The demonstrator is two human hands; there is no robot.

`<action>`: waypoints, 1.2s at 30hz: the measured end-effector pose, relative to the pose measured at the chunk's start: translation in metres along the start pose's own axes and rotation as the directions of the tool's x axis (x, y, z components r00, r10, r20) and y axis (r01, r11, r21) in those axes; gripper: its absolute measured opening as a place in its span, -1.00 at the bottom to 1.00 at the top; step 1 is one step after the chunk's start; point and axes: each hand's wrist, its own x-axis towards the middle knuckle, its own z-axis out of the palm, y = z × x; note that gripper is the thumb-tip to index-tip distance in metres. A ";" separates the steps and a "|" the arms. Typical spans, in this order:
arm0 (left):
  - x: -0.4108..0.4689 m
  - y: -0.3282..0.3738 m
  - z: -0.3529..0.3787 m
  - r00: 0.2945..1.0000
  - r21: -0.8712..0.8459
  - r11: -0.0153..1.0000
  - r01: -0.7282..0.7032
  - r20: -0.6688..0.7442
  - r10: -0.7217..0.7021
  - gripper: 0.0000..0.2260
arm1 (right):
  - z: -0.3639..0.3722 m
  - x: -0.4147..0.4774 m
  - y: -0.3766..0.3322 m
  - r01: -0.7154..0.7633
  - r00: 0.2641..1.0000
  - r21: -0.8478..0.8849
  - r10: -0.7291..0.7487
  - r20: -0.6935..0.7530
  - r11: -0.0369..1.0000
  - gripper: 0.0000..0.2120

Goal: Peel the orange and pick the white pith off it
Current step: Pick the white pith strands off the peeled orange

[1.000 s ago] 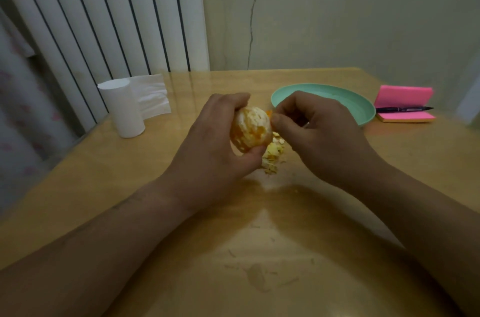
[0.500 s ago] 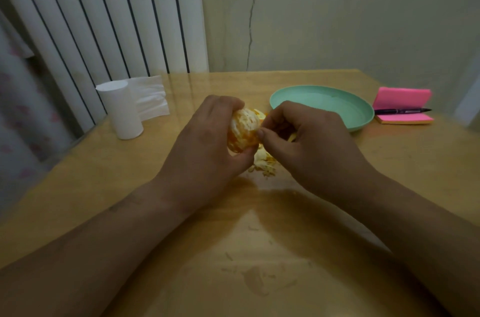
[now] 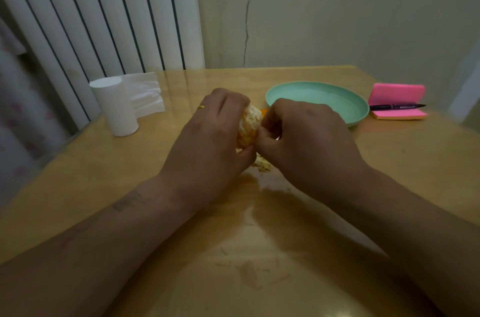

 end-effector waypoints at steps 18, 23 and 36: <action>-0.004 -0.015 -0.002 0.894 -0.422 0.790 0.445 0.148 -0.424 -0.60 | 0.016 0.003 0.017 -0.248 0.969 0.687 0.181 0.170 0.683 -0.92; -0.001 -0.013 -0.005 0.900 -0.462 0.774 0.433 0.167 -0.403 -0.58 | 0.014 0.002 0.016 -0.251 0.967 0.739 0.199 0.159 0.625 -0.93; -0.004 -0.012 -0.005 0.988 -0.089 0.985 0.150 0.035 -0.148 -0.33 | 0.017 0.000 0.016 -0.162 0.986 0.453 0.131 0.098 0.877 -0.95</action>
